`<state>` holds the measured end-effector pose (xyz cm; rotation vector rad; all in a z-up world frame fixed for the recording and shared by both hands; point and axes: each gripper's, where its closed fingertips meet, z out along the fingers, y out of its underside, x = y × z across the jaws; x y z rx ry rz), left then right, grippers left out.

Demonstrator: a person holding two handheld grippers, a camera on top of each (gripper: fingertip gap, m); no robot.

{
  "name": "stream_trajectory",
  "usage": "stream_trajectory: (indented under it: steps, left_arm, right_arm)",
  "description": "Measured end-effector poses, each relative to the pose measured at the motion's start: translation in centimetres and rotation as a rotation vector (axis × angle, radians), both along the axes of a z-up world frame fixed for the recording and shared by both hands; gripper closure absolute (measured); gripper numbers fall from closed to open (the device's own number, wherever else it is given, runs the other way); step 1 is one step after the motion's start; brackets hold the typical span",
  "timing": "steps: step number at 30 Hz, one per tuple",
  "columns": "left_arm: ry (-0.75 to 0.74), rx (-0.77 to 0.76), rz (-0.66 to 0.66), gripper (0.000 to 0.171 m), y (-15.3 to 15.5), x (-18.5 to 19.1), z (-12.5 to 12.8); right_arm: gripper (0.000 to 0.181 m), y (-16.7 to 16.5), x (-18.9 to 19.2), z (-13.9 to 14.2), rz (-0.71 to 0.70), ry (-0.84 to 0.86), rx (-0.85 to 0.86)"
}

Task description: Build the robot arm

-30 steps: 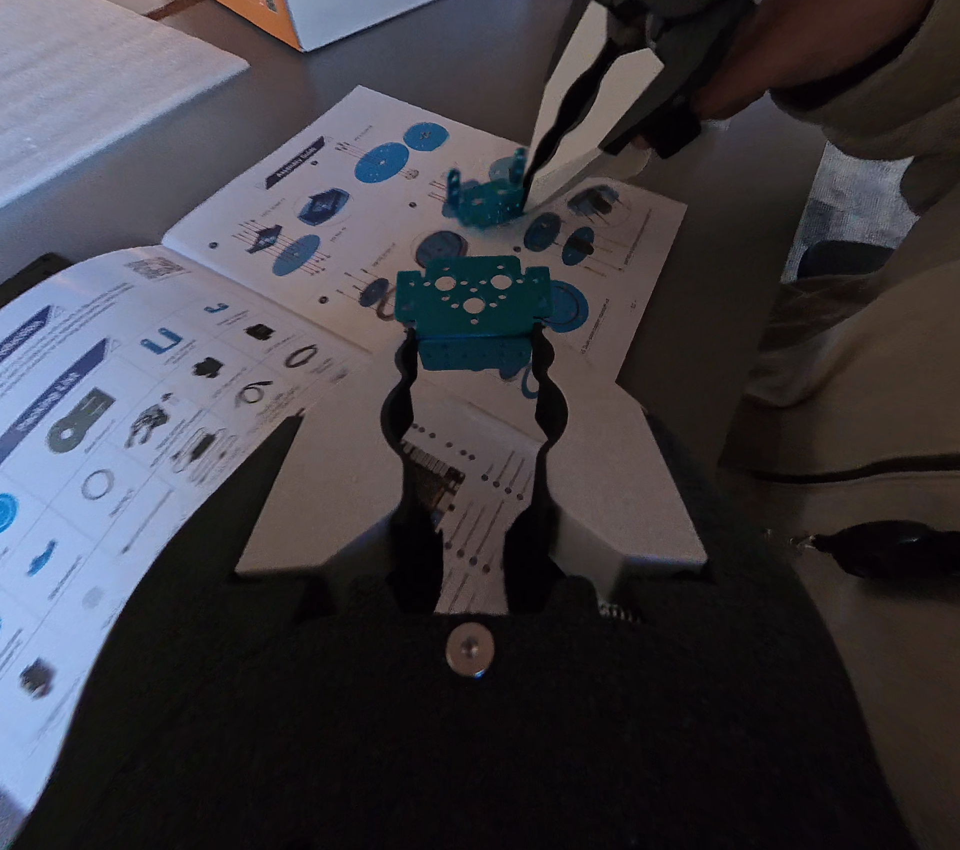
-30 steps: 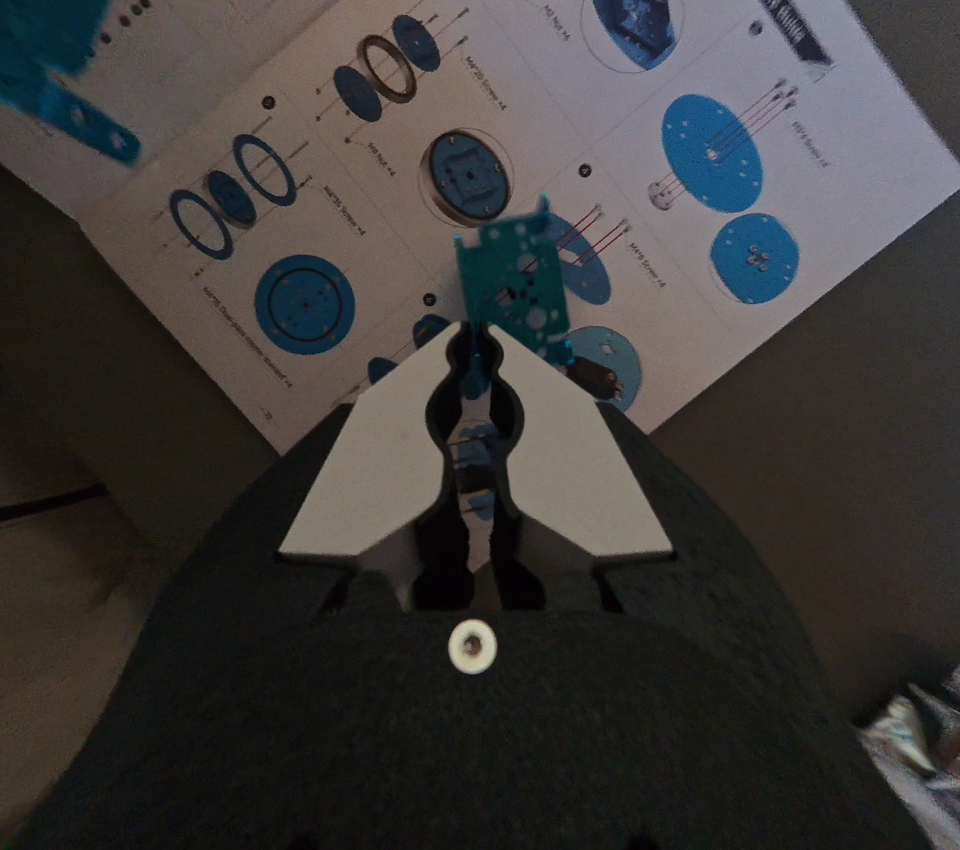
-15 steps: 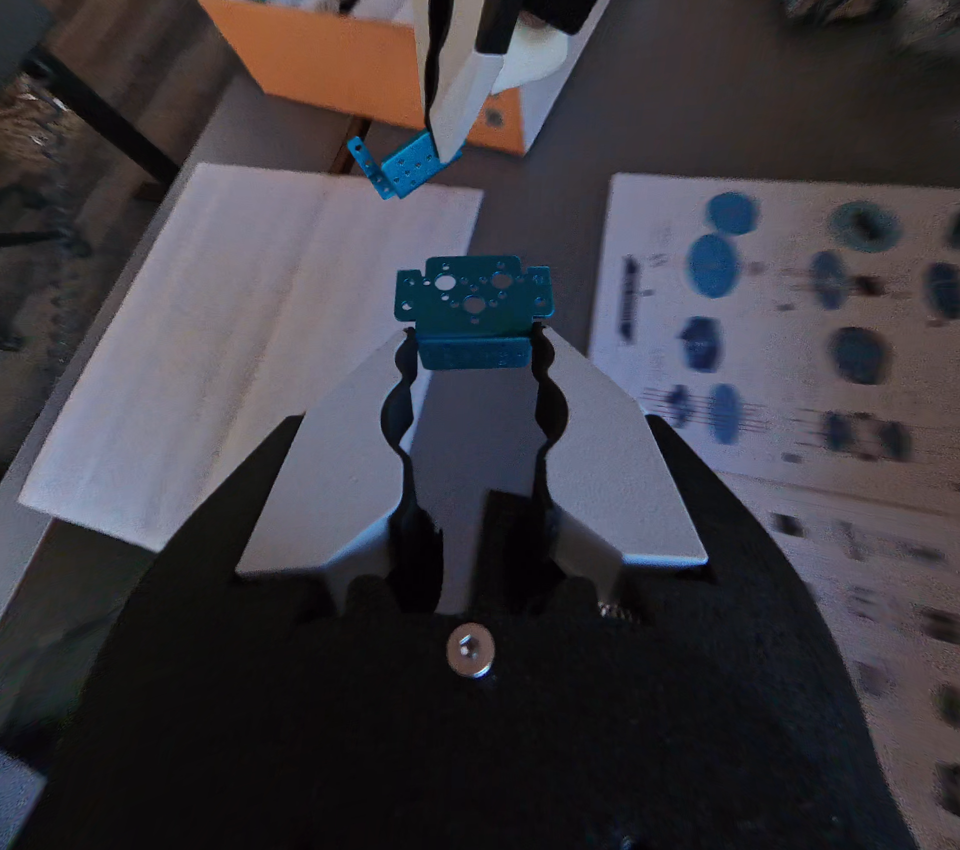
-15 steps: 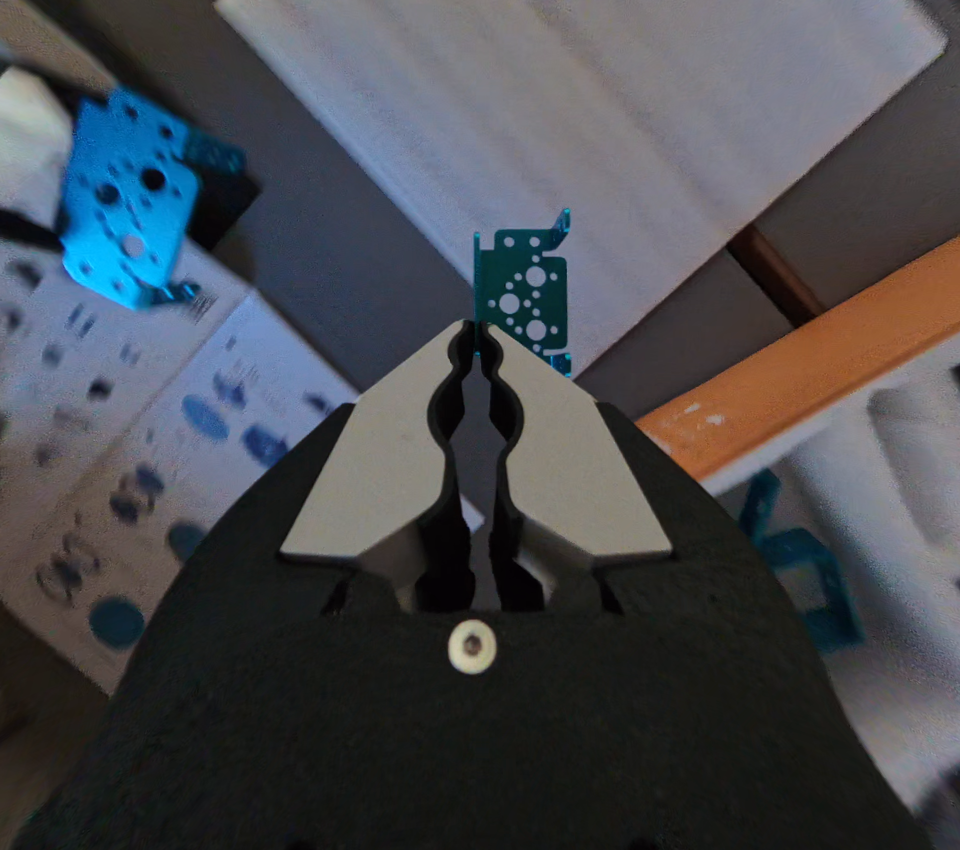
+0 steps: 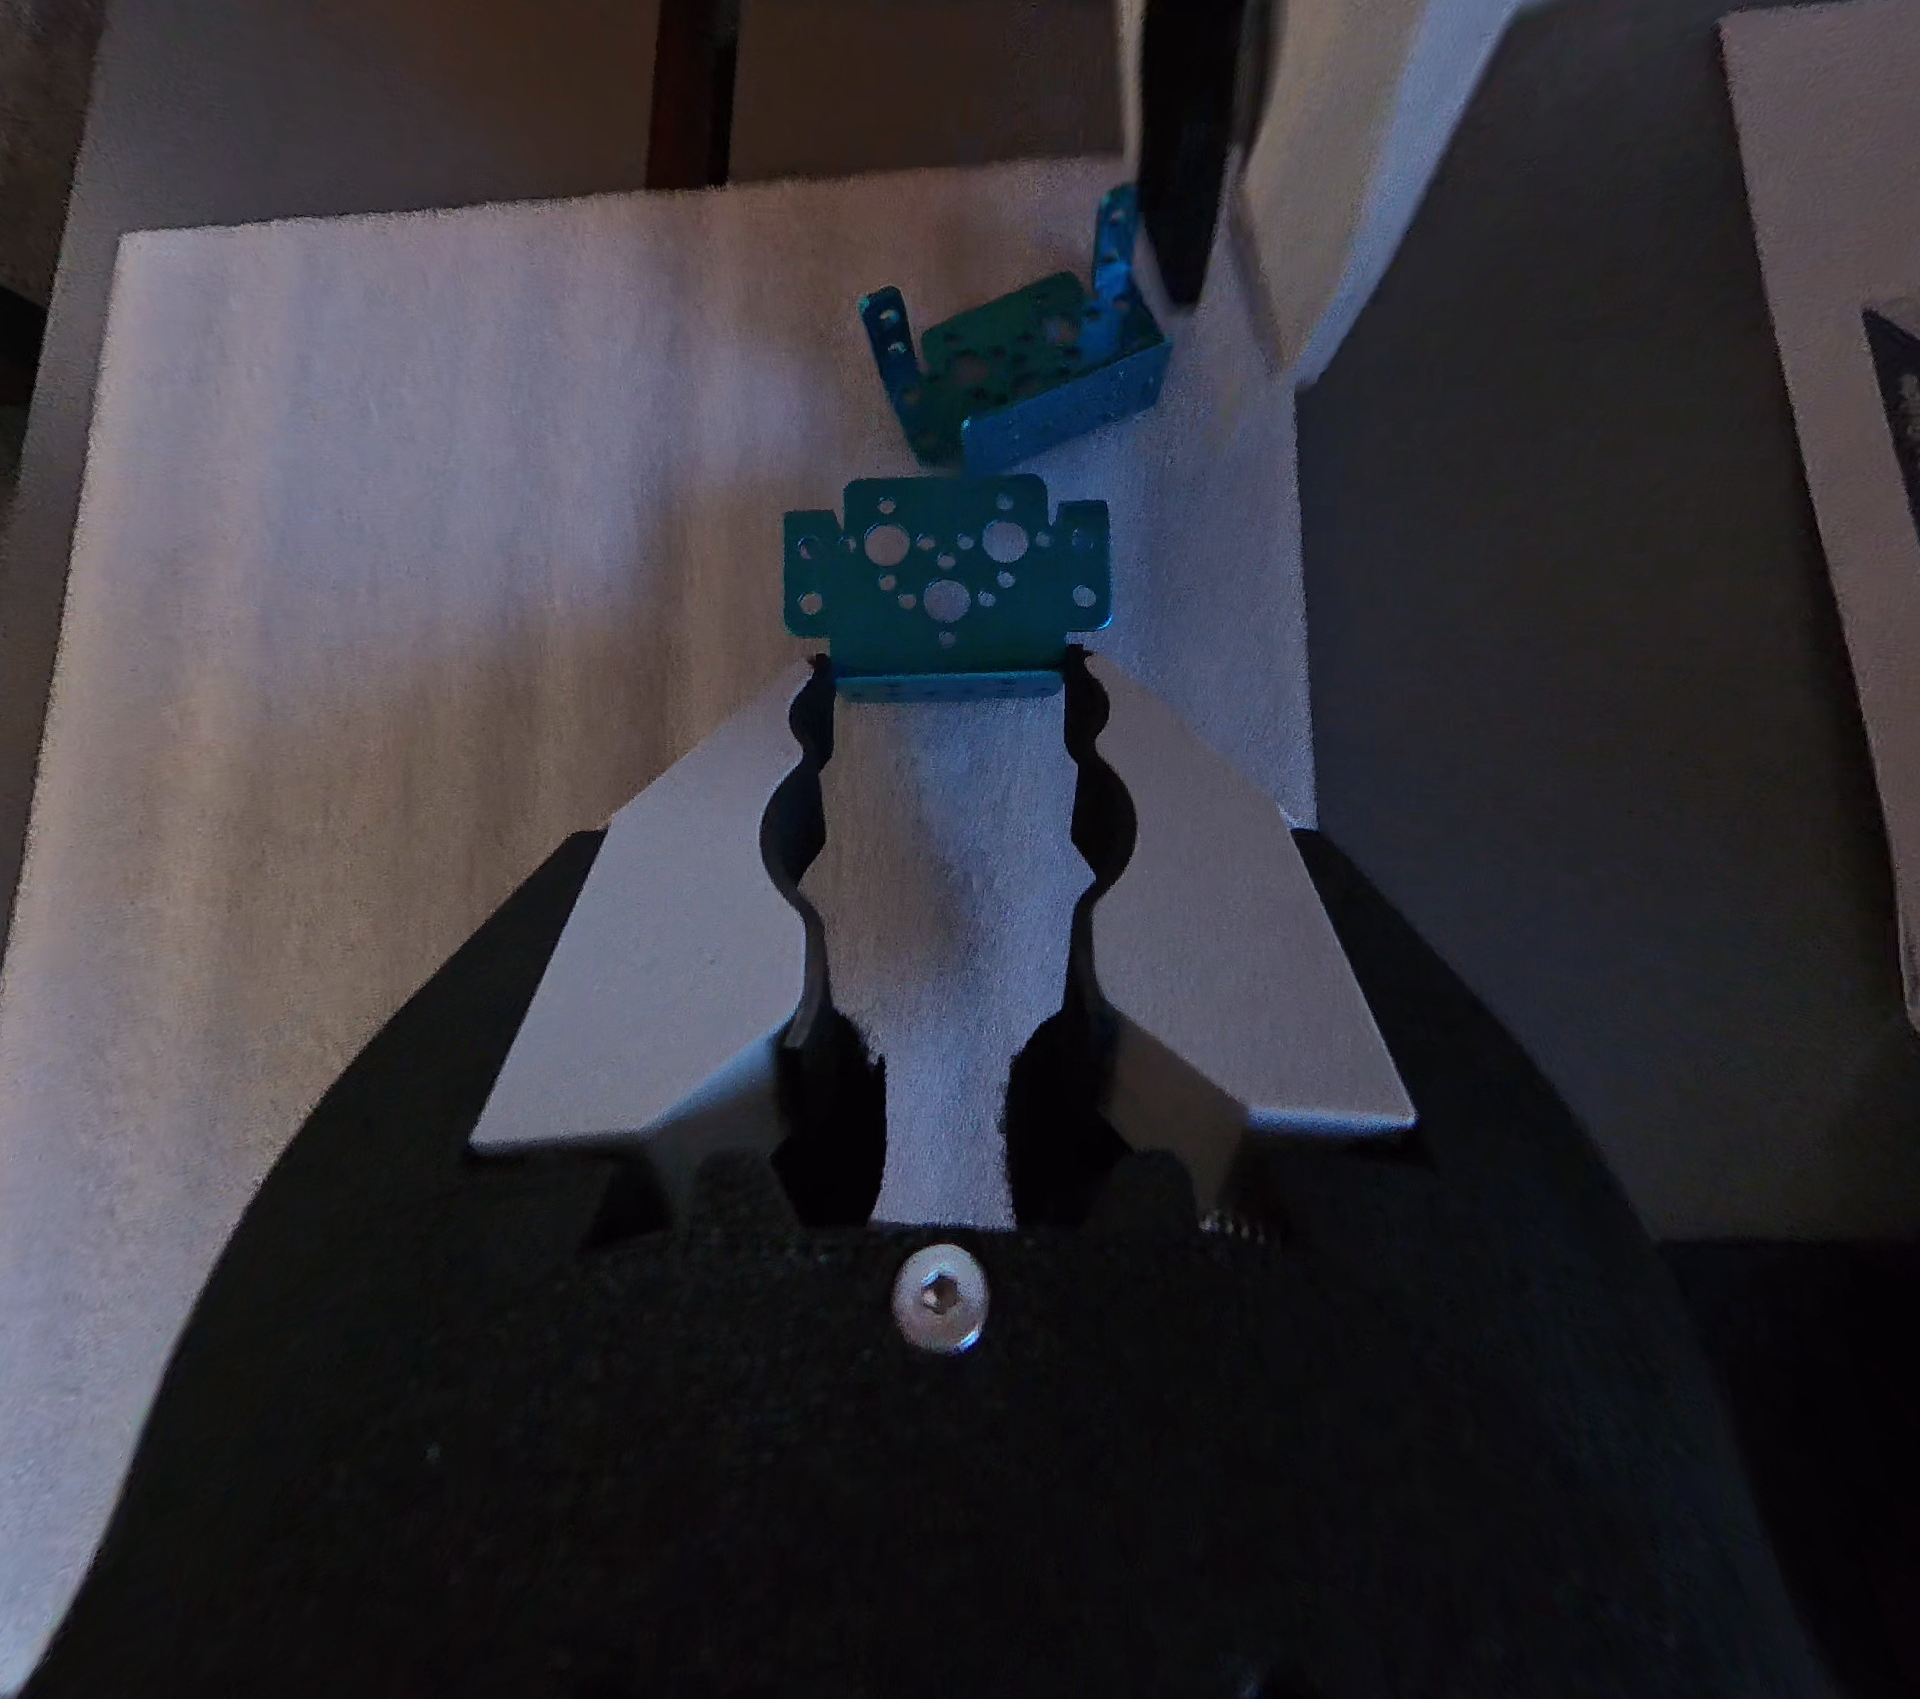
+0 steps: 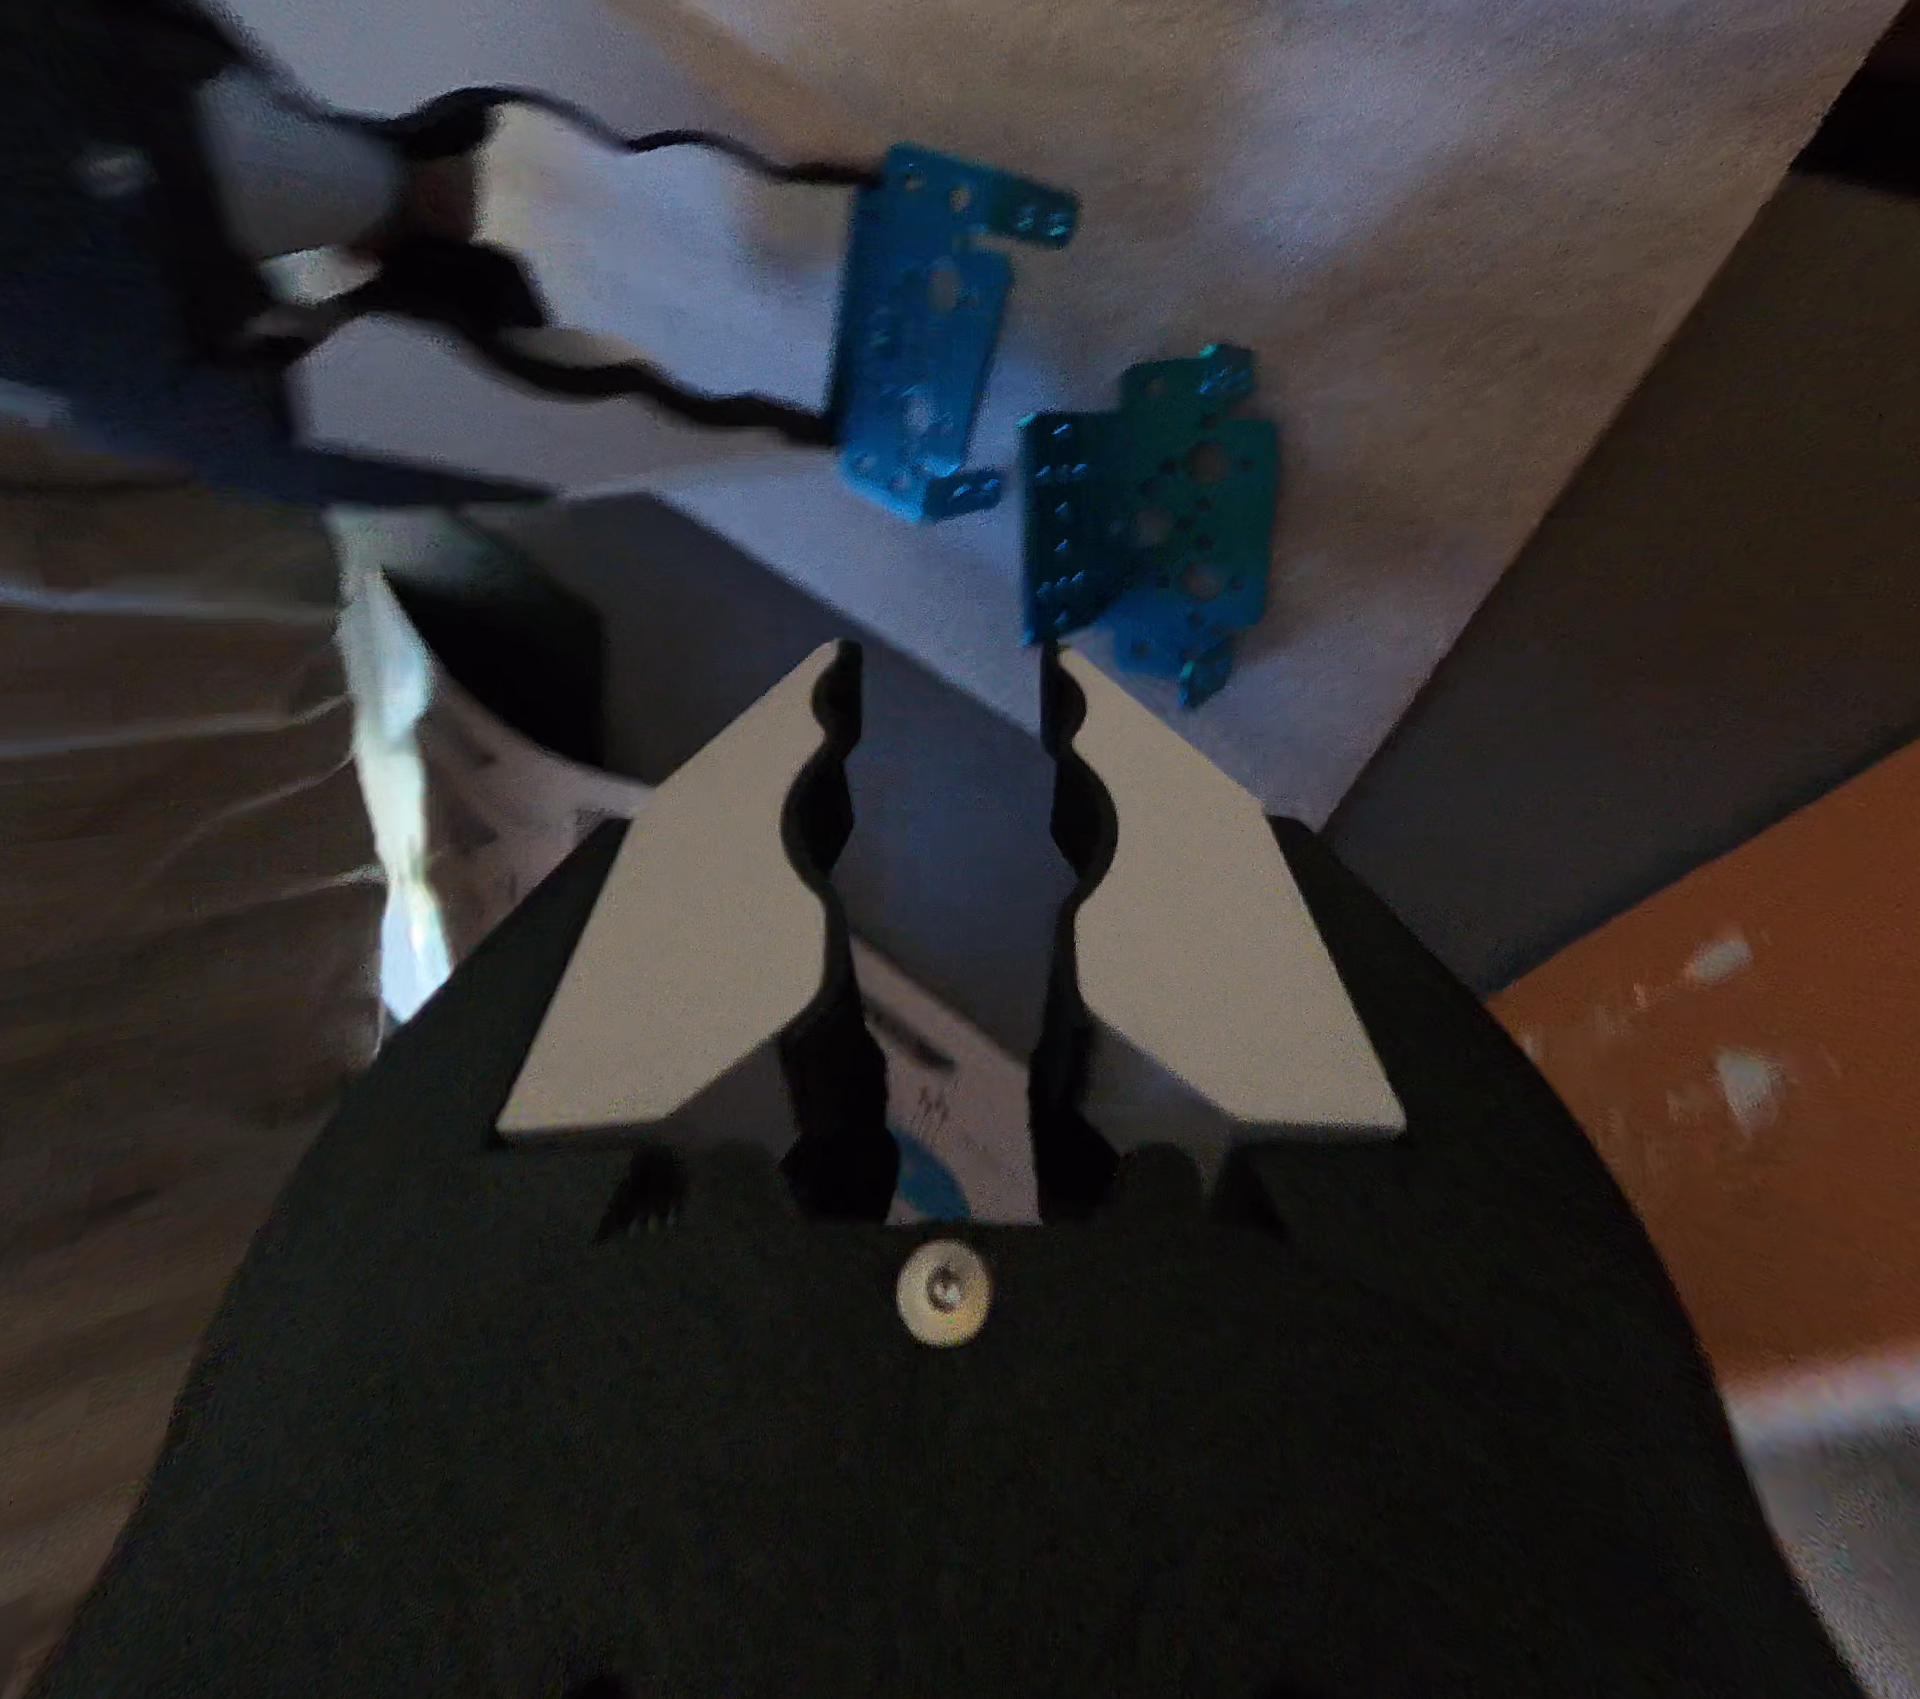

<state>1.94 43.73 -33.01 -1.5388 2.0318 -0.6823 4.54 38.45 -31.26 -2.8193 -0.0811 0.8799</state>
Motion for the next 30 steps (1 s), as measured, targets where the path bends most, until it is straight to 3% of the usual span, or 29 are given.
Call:
stream_trajectory:
  steps: [3,7,9,12,14,16,20,24,27,30]
  left_arm:
    - [-0.001,-0.004,0.012,0.127,0.1,-0.4,-0.3]
    - [0.009,-0.049,0.064,0.112,0.1,-0.9,-0.5]
    - [0.013,-0.052,0.09,0.112,0.2,-1.3,-0.6]
    - [0.005,-0.063,0.113,0.112,0.1,-1.6,-0.4]
    - [0.001,-0.064,0.121,0.112,-0.2,-1.6,-0.2]
    - [0.0,-0.053,0.126,0.112,-0.4,-1.6,0.1]
    - [-0.011,-0.029,0.157,0.111,-0.4,-1.9,1.7]
    - [-0.083,-0.041,0.213,0.112,-1.1,-1.3,4.9]
    - [-0.095,-0.007,0.219,0.112,-2.3,-1.6,6.7]
    - [-0.115,0.01,0.261,0.113,-2.2,-3.4,7.8]
  right_arm:
    - [0.147,-1.4,2.7,4.9,0.11,-0.082,0.131]
    - [0.147,-3.9,10.7,8.9,0.328,-0.356,0.318]
    - [0.147,-4.9,16.2,8.1,0.409,-0.557,0.347]
    - [0.152,-5.9,20.2,4.9,0.391,-0.567,0.284]
    - [0.152,-6.8,19.6,2.4,0.418,-0.462,0.213]
    - [0.154,-5.3,20.5,1.0,0.432,-0.569,0.273]
    - [0.156,-3.6,19.1,-1.2,0.452,-0.56,0.219]
    - [0.179,-3.0,19.2,-2.2,0.462,-0.582,0.143]
    - [0.179,-2.6,19.9,2.1,0.428,-0.608,0.217]
    - [0.179,-1.1,17.0,10.3,0.365,-0.537,0.395]
